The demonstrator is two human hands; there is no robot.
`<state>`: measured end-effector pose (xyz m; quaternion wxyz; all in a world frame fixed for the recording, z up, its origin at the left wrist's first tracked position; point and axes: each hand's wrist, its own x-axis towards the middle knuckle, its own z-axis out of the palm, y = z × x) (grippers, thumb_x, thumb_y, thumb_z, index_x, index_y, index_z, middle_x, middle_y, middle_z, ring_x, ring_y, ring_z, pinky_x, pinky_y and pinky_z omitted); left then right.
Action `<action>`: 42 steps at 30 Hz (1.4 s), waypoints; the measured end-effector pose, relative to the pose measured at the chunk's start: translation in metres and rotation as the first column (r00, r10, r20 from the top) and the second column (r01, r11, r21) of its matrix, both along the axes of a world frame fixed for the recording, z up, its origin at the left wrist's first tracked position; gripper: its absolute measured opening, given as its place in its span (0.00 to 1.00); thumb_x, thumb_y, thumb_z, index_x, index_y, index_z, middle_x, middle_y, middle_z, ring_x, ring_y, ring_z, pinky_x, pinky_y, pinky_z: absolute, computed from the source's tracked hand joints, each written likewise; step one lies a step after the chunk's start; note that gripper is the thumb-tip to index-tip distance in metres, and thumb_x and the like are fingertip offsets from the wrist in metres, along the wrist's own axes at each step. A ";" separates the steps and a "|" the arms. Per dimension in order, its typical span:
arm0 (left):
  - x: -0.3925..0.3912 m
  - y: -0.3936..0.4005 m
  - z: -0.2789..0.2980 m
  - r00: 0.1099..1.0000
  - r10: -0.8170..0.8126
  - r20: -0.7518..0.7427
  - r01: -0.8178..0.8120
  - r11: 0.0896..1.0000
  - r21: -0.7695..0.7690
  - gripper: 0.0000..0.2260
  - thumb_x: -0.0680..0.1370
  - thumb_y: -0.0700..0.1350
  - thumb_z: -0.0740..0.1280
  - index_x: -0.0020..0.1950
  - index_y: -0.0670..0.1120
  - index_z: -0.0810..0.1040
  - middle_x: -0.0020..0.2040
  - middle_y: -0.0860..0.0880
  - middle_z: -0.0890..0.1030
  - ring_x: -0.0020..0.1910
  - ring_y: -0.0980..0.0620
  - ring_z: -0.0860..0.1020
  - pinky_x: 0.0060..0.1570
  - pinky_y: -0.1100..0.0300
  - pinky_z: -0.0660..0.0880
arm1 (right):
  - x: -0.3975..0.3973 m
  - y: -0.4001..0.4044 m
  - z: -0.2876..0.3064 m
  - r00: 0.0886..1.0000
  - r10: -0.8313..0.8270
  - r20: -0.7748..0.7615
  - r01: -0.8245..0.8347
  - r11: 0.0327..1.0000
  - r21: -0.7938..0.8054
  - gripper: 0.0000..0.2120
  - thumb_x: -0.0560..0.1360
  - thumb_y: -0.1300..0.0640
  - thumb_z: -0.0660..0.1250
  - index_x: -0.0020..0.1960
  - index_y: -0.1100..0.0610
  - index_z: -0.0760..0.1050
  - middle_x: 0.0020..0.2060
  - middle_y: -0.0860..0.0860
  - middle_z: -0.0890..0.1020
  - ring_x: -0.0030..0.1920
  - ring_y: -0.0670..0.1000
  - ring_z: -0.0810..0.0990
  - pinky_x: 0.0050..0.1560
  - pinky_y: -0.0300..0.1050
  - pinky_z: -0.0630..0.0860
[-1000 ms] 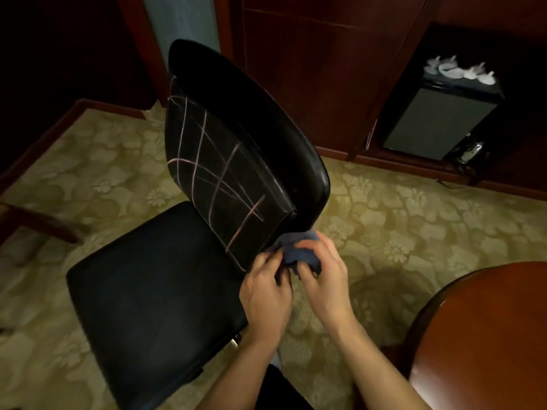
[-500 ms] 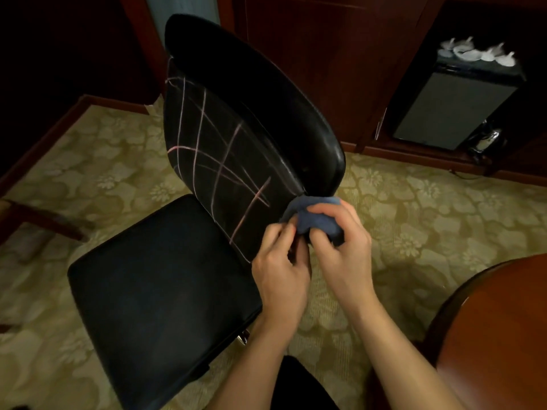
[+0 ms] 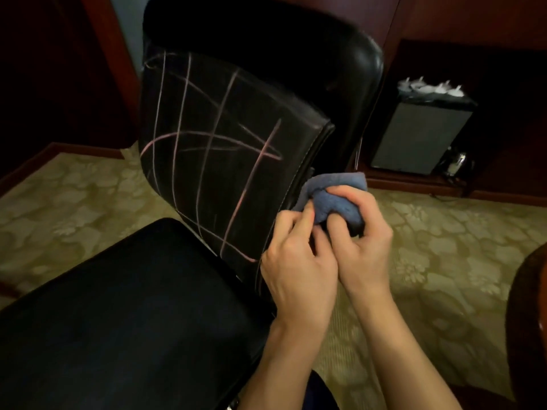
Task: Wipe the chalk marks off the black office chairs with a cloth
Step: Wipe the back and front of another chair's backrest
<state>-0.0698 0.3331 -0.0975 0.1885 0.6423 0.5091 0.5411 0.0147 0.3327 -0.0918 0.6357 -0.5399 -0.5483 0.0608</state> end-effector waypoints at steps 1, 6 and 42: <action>-0.002 0.000 -0.013 1.000 0.004 -0.008 -0.004 1.000 -0.001 0.14 0.78 0.45 0.64 0.62 0.48 0.82 0.46 0.56 0.77 0.40 0.57 0.78 0.39 0.58 0.78 | 0.001 0.002 -0.011 0.999 -0.003 0.039 0.002 1.000 0.008 0.16 0.73 0.70 0.67 0.57 0.55 0.78 0.51 0.52 0.81 0.51 0.49 0.81 0.51 0.44 0.78; -0.011 -0.009 -0.063 0.998 -0.012 -0.062 0.013 1.000 0.013 0.13 0.79 0.47 0.63 0.61 0.51 0.82 0.45 0.58 0.75 0.39 0.57 0.77 0.39 0.57 0.78 | 0.004 0.000 -0.068 0.969 -0.062 0.240 0.052 0.997 0.048 0.13 0.72 0.60 0.65 0.56 0.57 0.79 0.52 0.50 0.80 0.51 0.49 0.80 0.50 0.53 0.77; -0.048 0.007 -0.039 0.947 -0.251 -0.202 0.238 0.967 -0.087 0.11 0.81 0.50 0.62 0.61 0.55 0.78 0.50 0.55 0.75 0.46 0.52 0.79 0.42 0.54 0.76 | -0.010 0.000 -0.032 0.910 -0.171 0.378 0.190 0.982 -0.013 0.16 0.70 0.63 0.65 0.55 0.51 0.81 0.54 0.47 0.79 0.56 0.43 0.78 0.56 0.36 0.73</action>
